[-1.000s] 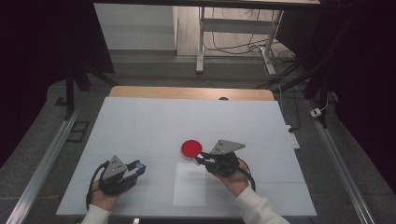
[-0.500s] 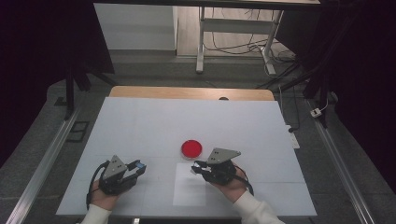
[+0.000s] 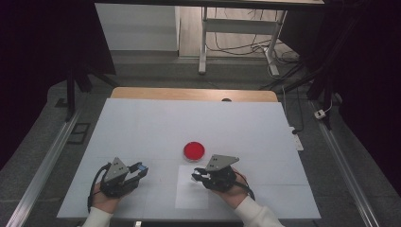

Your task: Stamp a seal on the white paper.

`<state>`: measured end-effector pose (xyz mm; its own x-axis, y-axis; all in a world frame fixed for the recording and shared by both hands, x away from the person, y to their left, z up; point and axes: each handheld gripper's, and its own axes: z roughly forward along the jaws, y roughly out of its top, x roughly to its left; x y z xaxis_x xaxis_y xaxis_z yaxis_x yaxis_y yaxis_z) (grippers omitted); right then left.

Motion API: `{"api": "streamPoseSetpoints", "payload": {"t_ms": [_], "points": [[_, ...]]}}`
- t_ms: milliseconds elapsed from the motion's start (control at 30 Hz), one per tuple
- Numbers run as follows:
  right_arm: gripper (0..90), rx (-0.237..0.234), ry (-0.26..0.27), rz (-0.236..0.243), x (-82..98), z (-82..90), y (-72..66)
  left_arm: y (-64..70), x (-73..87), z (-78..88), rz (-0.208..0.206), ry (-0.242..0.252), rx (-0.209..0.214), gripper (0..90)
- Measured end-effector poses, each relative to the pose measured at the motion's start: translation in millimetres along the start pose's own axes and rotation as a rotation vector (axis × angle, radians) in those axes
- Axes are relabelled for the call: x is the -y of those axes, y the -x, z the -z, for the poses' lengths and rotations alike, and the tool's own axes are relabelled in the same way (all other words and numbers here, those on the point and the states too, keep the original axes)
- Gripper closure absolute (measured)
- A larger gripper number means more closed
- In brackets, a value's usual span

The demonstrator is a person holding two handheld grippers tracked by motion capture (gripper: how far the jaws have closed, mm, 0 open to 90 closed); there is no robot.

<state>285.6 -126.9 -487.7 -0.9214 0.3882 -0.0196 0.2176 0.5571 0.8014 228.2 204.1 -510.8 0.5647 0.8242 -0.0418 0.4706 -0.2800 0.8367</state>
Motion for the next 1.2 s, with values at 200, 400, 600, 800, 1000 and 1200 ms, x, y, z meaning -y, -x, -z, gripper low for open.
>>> {"api": "streamPoseSetpoints", "payload": {"t_ms": [200, 400, 600, 800, 1000, 1200], "points": [[75.2, 0.006, -0.014, 0.017, 0.7, -3.0, -1.6, 0.5, -0.2, 0.1, -0.003, -0.001, 0.002, 65.3], [75.2, 0.0, -0.033, 0.019, 4.3, -8.1, -1.9, 0.5, -0.1, 0.2, -0.002, 0.0, 0.002, 65.3], [75.2, 0.005, -0.05, 0.031, 6.2, -12.0, -3.6, 0.8, 0.0, 0.2, -0.005, -0.001, 0.002, 65.3], [75.2, 0.003, -0.057, 0.036, 7.9, -14.4, -4.1, 0.7, 0.1, 0.0, -0.007, -0.004, 0.004, 65.3], [75.2, 0.002, -0.061, 0.04, 8.3, -16.0, -5.1, 0.7, 0.2, 0.3, -0.006, -0.002, 0.002, 65.3], [75.2, 0.005, -0.065, 0.049, 9.1, -17.4, -5.2, 0.8, 0.2, 0.4, -0.008, -0.003, 0.002, 65.2]]}}
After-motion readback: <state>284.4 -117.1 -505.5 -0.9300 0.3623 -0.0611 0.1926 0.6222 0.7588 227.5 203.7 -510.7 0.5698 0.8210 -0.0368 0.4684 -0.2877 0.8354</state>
